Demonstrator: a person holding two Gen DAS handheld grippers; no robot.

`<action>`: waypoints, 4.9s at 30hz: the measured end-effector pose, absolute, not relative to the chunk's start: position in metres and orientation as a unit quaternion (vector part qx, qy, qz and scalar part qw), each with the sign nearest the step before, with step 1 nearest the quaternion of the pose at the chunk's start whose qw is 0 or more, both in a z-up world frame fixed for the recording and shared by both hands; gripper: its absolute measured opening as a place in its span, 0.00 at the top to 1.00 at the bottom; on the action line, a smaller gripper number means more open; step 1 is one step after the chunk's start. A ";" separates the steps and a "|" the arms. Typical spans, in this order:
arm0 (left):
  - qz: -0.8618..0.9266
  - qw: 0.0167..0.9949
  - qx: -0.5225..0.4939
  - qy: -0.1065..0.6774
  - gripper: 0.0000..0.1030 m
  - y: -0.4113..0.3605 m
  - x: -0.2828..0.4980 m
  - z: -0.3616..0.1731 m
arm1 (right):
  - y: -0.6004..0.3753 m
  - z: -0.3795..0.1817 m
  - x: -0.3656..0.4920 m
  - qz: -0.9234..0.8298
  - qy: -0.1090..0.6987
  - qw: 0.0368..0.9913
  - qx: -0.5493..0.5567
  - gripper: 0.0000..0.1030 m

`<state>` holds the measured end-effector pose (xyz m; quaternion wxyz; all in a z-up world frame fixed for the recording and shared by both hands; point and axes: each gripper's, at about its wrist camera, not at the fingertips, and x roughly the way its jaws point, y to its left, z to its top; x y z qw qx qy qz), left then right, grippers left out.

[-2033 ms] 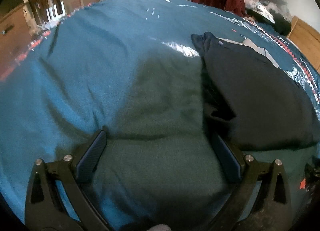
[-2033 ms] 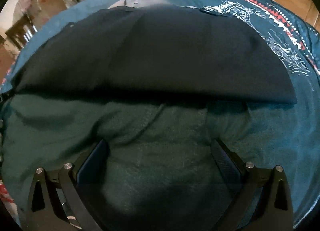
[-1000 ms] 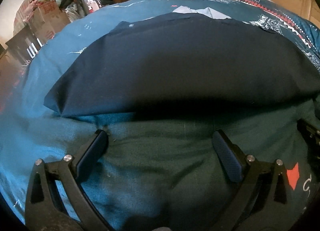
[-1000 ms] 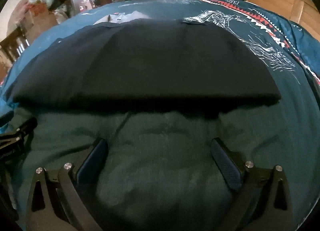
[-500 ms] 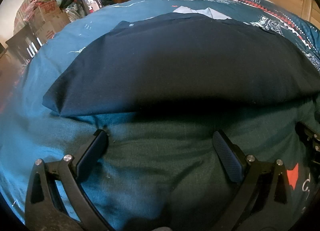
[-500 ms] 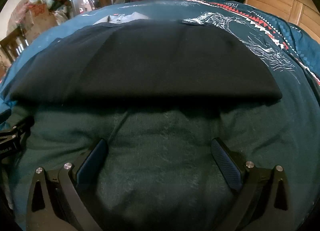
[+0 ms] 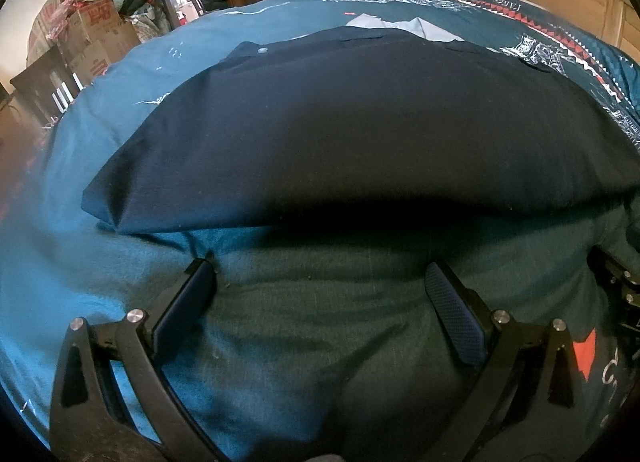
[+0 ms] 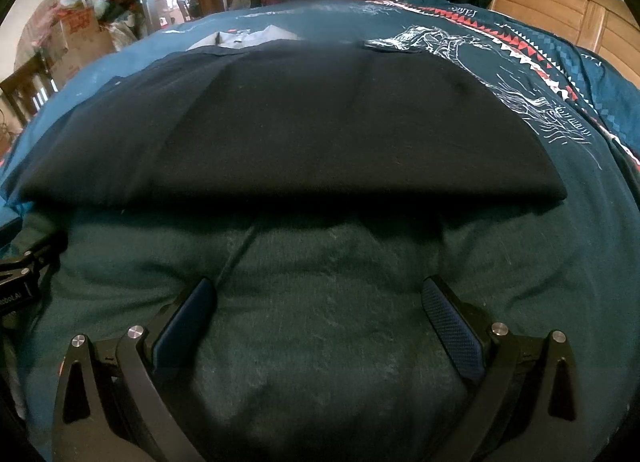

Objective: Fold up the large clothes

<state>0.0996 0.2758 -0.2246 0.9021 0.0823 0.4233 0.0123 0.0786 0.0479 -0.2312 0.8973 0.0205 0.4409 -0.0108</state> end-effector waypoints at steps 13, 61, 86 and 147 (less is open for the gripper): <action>0.012 0.902 0.081 0.425 0.00 0.275 0.101 -0.224 | 0.046 -0.231 0.081 -0.008 0.441 0.897 0.022 0.00; 0.023 0.892 0.079 0.444 0.00 0.272 0.107 -0.223 | 0.048 -0.223 0.094 -0.014 0.491 0.871 0.022 0.00; 0.016 0.896 0.070 0.437 0.00 0.277 0.105 -0.224 | 0.047 -0.226 0.096 -0.012 0.490 0.871 0.023 0.00; -0.045 0.889 -0.239 0.387 0.23 0.381 0.072 -0.170 | 0.044 -0.227 0.086 0.013 0.456 0.890 0.012 0.00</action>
